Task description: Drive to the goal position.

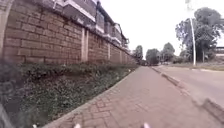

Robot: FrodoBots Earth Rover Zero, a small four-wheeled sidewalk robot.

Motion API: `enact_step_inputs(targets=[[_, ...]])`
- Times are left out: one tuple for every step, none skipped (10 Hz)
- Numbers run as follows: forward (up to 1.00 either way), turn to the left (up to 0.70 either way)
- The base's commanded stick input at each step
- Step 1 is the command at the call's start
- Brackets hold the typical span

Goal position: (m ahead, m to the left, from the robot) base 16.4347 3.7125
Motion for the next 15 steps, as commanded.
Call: enact_step_inputs(targets=[[0.00,-0.50],[0.00,-0.50],[0.00,-0.50],[0.00,-0.50],[0.00,-0.50],[0.00,0.00],[0.00,0.00],[0.00,0.00],[0.00,0.00],[0.12,0.00],[0.30,0.00],[0.50,0.00],[0.50,0.00],[0.50,0.00],[0.50,0.00]])
